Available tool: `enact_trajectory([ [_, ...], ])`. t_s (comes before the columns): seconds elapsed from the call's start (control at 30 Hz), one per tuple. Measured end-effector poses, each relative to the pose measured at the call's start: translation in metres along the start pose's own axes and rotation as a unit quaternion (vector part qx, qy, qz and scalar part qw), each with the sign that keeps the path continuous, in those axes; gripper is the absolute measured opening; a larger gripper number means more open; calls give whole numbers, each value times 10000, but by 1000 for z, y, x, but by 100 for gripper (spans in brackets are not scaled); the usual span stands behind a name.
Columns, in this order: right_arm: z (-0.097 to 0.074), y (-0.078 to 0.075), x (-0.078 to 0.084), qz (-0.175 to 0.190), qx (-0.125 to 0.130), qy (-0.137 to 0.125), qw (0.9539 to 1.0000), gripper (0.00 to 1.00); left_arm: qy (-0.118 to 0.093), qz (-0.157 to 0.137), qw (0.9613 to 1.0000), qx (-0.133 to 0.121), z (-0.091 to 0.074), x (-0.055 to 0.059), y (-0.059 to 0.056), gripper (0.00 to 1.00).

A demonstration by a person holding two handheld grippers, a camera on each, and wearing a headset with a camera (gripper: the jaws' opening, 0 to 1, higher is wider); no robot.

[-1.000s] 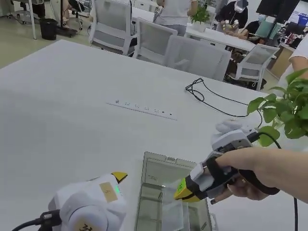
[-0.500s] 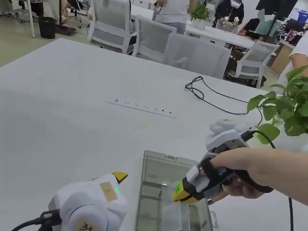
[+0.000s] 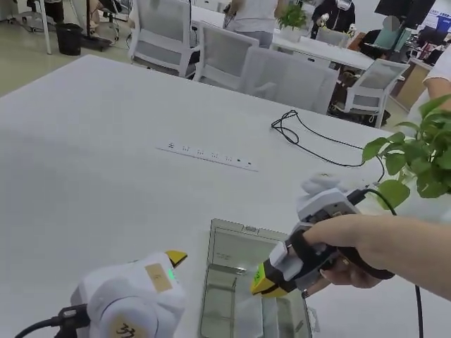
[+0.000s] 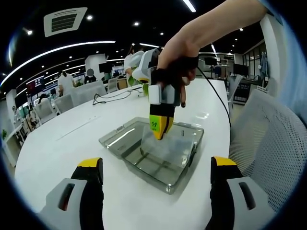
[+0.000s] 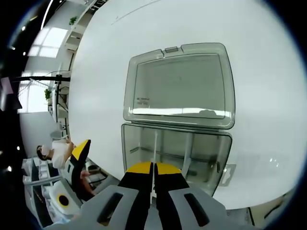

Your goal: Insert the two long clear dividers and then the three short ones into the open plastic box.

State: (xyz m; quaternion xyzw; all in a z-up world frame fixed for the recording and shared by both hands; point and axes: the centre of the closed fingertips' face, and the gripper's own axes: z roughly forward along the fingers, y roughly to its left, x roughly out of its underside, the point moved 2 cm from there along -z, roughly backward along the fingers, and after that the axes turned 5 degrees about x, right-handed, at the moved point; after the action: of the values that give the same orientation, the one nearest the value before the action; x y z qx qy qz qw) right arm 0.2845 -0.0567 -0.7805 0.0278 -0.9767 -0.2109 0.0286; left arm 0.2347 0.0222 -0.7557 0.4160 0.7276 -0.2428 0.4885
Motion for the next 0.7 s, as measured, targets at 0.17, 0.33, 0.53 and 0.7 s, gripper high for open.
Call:
enact_trajectory([
  [0.17, 0, 0, 0, -79, 77, 22, 9999, 2, -9, -6, 10000, 14, 0, 0, -1, 94],
  [0.33, 0, 1, -2, -166, 149, 54, 9997, 2, -3, 2, 10000, 15, 1, 0, -1, 94],
  [0.53, 0, 1, -4, -283, 259, 95, 9992, 2, -7, 0, 10000, 31, 1, 0, -1, 94],
  [0.7, -1, 3, -5, -478, 422, 150, 9979, 3, -2, 3, 10000, 45, 1, 0, -1, 93],
])
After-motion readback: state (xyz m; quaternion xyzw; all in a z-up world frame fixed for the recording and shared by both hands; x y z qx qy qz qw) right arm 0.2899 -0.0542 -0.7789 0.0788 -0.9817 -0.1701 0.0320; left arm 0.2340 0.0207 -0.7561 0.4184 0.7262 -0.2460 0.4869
